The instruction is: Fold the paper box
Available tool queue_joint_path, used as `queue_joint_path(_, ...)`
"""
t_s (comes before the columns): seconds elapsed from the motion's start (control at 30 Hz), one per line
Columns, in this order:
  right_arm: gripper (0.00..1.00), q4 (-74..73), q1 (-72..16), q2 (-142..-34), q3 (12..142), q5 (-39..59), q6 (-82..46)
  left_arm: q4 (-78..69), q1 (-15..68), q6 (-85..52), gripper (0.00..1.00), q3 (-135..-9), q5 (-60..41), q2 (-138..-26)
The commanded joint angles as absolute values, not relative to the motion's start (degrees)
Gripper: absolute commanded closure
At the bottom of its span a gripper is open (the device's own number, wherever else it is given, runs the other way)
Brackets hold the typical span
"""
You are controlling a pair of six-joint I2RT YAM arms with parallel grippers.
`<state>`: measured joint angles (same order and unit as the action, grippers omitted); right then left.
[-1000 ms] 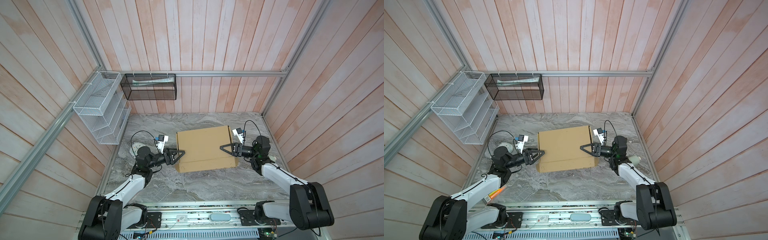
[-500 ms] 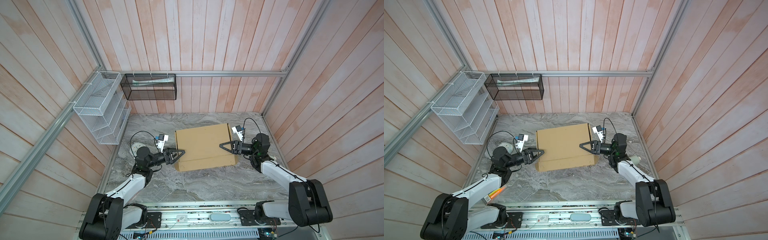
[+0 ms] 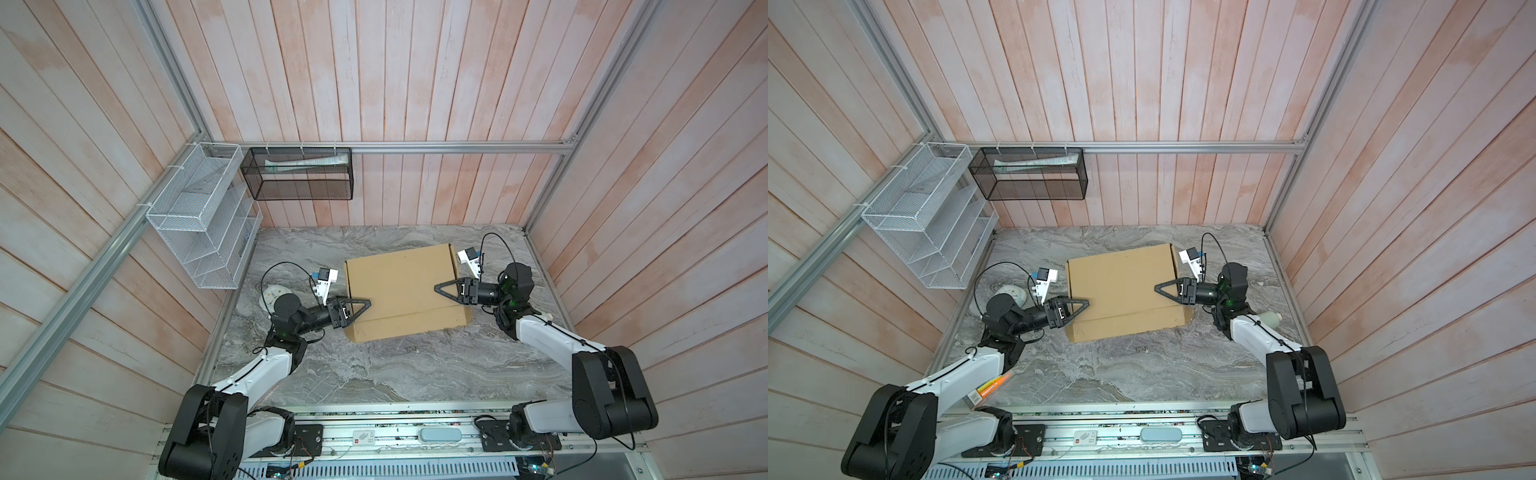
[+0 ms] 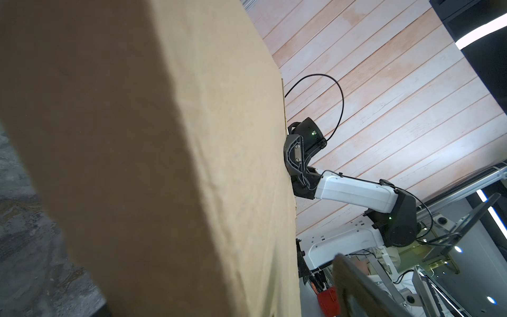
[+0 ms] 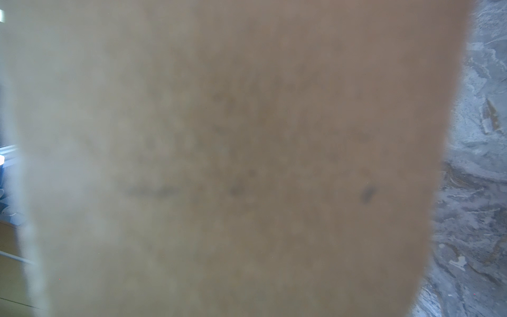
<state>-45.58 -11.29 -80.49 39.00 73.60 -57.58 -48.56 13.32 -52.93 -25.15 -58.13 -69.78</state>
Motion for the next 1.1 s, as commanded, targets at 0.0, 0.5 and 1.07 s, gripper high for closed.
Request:
queue_joint_path(0.0,0.51,-48.15,-11.75,-81.68,40.87,72.73,-57.66,-52.75,14.24,-53.94,0.05,-25.14,-59.50,-70.56)
queue_joint_path(0.5,0.52,-48.91,-14.01,-84.89,42.45,71.46,-57.57,-56.82,15.86,-56.64,0.08,-26.02,-59.26,-72.68)
queue_joint_path(1.07,0.52,-46.95,-17.93,-85.91,44.46,68.82,-55.63,-56.66,16.04,-57.52,0.22,-26.87,-59.48,-71.28)
